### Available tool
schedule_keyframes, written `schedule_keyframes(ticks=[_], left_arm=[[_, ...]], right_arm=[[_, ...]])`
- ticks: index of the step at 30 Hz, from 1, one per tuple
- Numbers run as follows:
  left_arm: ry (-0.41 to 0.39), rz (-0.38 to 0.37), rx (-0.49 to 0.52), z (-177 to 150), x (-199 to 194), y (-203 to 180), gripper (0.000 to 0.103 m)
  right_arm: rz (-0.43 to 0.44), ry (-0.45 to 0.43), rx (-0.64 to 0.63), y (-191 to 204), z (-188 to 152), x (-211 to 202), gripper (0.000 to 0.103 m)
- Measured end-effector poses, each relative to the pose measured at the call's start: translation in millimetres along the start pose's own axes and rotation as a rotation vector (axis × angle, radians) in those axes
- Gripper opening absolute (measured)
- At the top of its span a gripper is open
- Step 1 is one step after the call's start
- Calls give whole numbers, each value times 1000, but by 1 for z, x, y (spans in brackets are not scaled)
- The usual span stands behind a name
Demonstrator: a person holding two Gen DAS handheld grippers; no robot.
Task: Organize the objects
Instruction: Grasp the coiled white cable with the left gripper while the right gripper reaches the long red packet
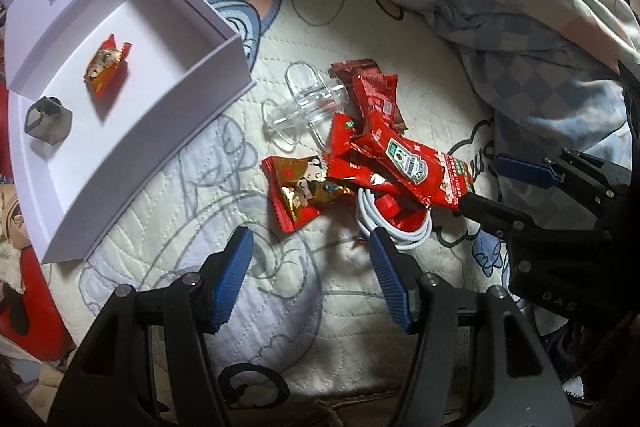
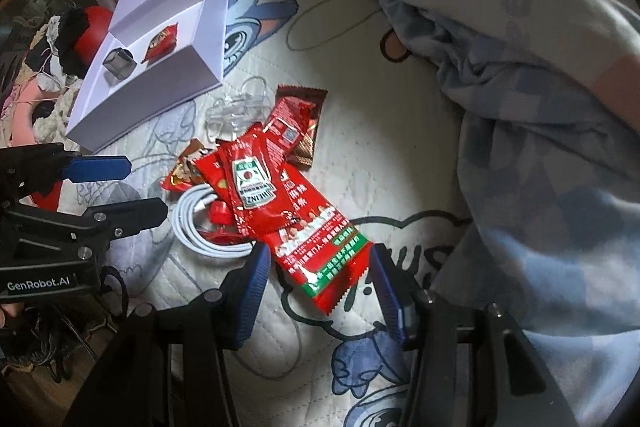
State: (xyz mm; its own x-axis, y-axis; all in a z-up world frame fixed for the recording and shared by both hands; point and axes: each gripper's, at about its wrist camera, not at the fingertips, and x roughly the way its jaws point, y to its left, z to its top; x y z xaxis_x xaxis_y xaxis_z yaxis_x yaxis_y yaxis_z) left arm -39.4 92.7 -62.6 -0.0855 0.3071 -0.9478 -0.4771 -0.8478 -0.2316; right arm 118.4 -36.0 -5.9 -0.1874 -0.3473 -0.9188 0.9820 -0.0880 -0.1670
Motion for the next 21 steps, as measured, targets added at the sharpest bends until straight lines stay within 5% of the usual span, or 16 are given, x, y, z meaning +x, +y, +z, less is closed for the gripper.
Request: schedule_keyframes(ticks=[15,16,21], left_arm=[[15,-29,-26,6,11,1,71],[0,-24,-93,6,11,1,71],[10,-58,-116,3,14,4,71]], right_arm=[[19,63,48,-4,-2,26,61],[17,64,41,-3,-2,27,61],[18,83,13,0,0,37,62]])
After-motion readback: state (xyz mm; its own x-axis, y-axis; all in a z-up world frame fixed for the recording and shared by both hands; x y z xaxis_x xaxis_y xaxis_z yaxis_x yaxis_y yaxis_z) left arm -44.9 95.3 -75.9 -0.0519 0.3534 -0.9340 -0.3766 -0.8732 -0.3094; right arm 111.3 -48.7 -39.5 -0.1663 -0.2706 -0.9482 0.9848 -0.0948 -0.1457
